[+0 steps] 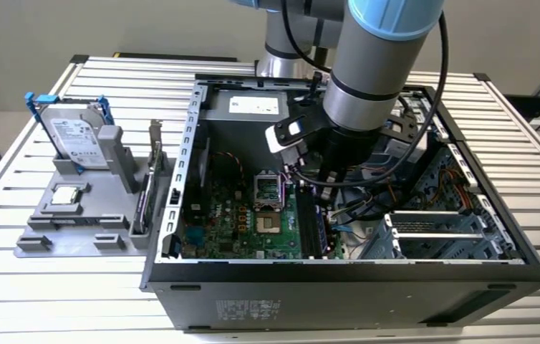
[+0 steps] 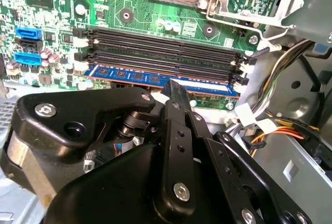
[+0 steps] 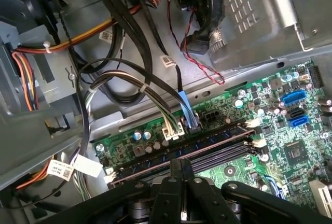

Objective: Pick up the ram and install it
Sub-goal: 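Press down the ram until it locks into place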

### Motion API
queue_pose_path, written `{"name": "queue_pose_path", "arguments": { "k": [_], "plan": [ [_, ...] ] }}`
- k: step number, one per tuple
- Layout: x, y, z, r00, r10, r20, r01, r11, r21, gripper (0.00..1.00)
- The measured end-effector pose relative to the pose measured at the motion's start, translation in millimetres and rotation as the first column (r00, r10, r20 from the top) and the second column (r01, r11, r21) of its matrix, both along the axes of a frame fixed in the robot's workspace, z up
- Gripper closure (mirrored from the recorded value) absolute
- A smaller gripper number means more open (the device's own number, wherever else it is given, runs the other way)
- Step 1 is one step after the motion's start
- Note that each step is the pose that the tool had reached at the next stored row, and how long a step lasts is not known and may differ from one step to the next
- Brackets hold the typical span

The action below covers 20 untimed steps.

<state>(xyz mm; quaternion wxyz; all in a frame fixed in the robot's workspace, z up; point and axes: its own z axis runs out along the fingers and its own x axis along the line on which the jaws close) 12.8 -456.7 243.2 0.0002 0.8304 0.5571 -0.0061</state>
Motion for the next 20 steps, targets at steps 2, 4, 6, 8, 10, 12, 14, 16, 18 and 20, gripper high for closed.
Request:
{"name": "queue_pose_path", "arguments": {
  "k": [2, 4, 6, 8, 10, 12, 14, 16, 18, 20],
  "plan": [
    [0.0, 0.0, 0.0, 0.9999, 0.011, 0.0, -0.011, 0.9999, 0.0001, 1.0],
    [0.0, 0.0, -0.1, 0.9997, 0.023, 0.0, -0.023, 0.9997, 0.0004, 1.0],
    [0.0, -0.1, -0.1, 0.9994, 0.034, 0.0, -0.034, 0.9994, 0.0004, 1.0],
    [0.0, -0.1, -0.2, 0.999, 0.045, -0.0001, -0.045, 0.999, 0.0006, 1.0],
    [0.0, 0.0, -0.3, 0.9984, 0.056, 0.0, -0.056, 0.9984, 0.0008, 1.0],
    [0.0, 0.0, -0.4, 0.9978, 0.067, 0.0001, -0.067, 0.9978, 0.0012, 1.0],
    [-0.1, 0.0, -0.5, 0.997, 0.078, -0.0001, -0.078, 0.997, 0.0018, 1.0],
    [-0.1, 0.0, -0.6, 0.9961, 0.089, -0.0001, -0.089, 0.9961, 0.0024, 1.0],
    [-0.1, 0.0, -0.7, 0.995, 0.1, 0.0, -0.1, 0.995, 0.0029, 1.0],
    [-0.1, 0.0, -0.7, 0.9933, 0.115, -0.0001, -0.115, 0.9933, 0.0031, 1.0]
  ]
}}
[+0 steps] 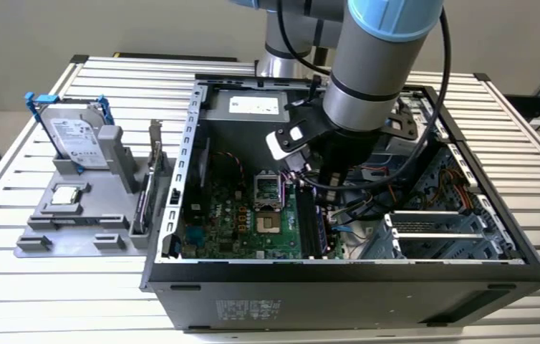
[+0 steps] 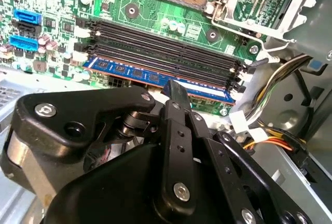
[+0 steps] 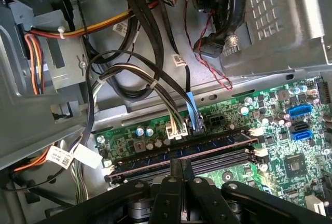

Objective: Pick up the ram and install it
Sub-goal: 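Press down the ram until it locks into place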

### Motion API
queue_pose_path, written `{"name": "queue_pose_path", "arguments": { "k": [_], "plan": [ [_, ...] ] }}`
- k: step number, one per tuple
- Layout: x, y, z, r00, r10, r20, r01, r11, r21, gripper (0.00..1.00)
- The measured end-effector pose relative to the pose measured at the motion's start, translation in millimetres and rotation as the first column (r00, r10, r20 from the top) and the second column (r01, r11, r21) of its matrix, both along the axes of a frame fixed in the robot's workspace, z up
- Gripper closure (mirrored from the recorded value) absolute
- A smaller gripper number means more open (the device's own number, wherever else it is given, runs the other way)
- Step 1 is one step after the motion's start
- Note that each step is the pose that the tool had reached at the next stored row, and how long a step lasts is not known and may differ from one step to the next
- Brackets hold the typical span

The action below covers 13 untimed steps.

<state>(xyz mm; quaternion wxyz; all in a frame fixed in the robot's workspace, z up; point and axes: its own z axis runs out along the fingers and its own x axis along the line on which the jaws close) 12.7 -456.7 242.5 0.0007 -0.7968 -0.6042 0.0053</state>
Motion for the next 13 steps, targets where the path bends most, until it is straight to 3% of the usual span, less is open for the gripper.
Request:
{"name": "queue_pose_path", "arguments": {
  "k": [13],
  "plan": [
    [0.0, 0.4, -0.2, 0.9962, 0.087, 0.0001, -0.087, 0.9962, 0.0001, 1.0]
  ]
}}
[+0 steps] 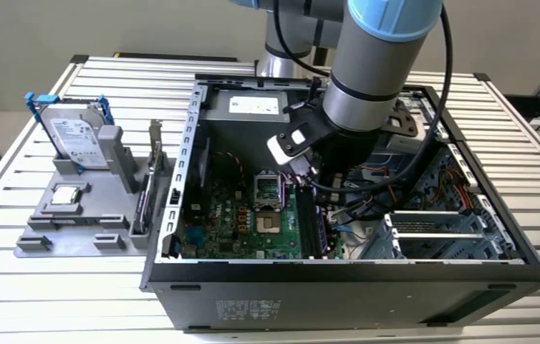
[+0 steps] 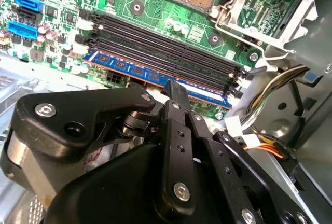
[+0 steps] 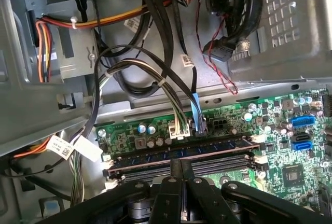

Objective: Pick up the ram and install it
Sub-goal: 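Press down the ram until it locks into place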

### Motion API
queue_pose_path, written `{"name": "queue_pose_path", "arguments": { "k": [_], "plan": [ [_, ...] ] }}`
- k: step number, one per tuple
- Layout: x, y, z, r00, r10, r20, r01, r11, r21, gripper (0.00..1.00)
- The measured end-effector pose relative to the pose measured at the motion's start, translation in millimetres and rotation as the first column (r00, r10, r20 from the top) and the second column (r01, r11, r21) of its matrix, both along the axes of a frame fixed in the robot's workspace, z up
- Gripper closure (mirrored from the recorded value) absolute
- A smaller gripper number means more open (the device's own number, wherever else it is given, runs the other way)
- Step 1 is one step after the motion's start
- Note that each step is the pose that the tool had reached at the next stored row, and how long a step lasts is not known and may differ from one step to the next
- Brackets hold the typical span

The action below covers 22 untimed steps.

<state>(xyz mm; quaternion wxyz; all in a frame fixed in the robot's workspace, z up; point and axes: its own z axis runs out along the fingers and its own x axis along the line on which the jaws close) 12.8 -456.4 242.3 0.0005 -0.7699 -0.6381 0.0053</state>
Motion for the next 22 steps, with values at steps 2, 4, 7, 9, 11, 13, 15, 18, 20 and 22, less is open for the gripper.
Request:
{"name": "queue_pose_path", "arguments": {
  "k": [2, 4, 7, 9, 11, 13, 15, 18, 20, 22],
  "plan": [
    [0.0, 0.2, -0.1, 0.9999, 0.017, 0.0, -0.017, 0.9999, 0.0002, 1.0],
    [0.0, 0.4, -0.3, 0.9994, 0.035, 0.0, -0.035, 0.9994, 0.0005, 1.0],
    [0.0, 0.6, -0.4, 0.9977, 0.067, 0.0, -0.067, 0.9977, 0.0013, 1.0],
    [0.0, 0.8, -0.6, 0.9961, 0.089, 0.0001, -0.089, 0.9961, 0.0019, 1.0],
    [0.0, 0.8, -0.5, 0.9956, 0.094, -0.0002, -0.094, 0.9956, 0.0018, 1.0],
    [0.0, 0.8, -0.5, 0.9956, 0.094, -0.0003, -0.094, 0.9956, 0.0018, 1.0],
    [0.0, 0.8, -0.5, 0.9956, 0.094, -0.0004, -0.094, 0.9956, 0.0018, 1.0],
    [0.1, 1.2, -1.0, 0.9946, 0.104, -0.0004, -0.104, 0.9946, 0.0019, 1.0],
    [0.5, 1.2, -1.6, 0.9929, 0.119, -0.0004, -0.119, 0.9929, 0.0017, 1.0],
    [1.8, 1.2, -2.2, 0.9909, 0.135, -0.0004, -0.135, 0.9909, 0.0018, 1.0]
  ]
}}
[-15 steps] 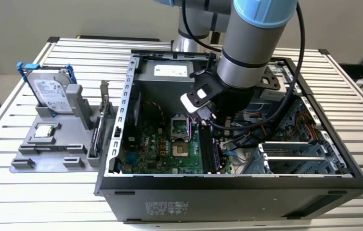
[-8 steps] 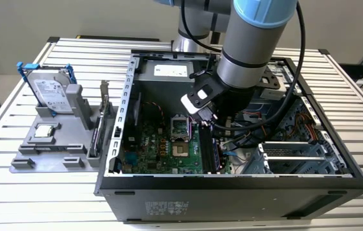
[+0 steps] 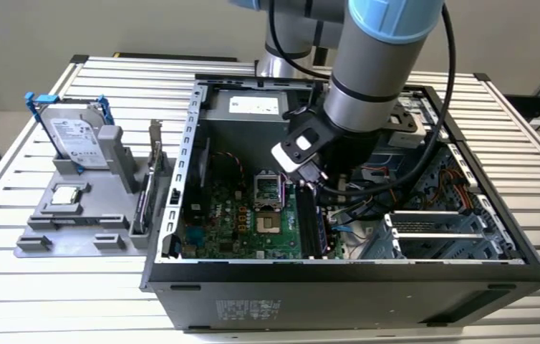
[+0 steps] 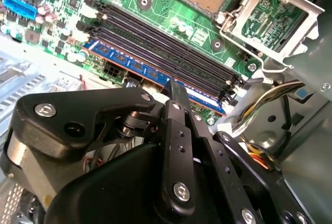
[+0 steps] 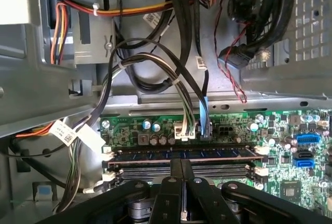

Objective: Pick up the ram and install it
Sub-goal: 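Press down the ram until it locks into place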

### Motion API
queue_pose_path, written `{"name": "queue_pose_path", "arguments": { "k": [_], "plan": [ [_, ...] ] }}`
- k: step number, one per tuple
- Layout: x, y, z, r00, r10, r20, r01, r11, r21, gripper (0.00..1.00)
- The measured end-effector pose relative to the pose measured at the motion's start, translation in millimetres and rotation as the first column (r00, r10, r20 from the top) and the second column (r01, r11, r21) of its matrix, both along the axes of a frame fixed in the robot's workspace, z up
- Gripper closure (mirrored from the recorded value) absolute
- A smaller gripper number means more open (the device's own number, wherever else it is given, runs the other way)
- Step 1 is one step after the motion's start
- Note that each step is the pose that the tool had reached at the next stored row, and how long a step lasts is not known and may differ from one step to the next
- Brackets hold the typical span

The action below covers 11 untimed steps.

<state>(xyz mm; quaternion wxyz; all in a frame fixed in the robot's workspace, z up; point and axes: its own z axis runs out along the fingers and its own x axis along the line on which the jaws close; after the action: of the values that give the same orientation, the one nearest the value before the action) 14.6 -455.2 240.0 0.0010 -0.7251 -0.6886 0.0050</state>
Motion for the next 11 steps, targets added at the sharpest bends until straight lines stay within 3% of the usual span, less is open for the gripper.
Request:
{"name": "queue_pose_path", "arguments": {
  "k": [6, 11],
  "plan": [
    [0.7, 0.6, -3.9, 0.9997, 0.024, 0.0001, -0.024, 0.9997, 0.0, 1.0],
    [0.7, 5.4, -9.4, 0.9997, 0.024, 0.0001, -0.024, 0.9997, 0.0002, 1.0]
  ]
}}
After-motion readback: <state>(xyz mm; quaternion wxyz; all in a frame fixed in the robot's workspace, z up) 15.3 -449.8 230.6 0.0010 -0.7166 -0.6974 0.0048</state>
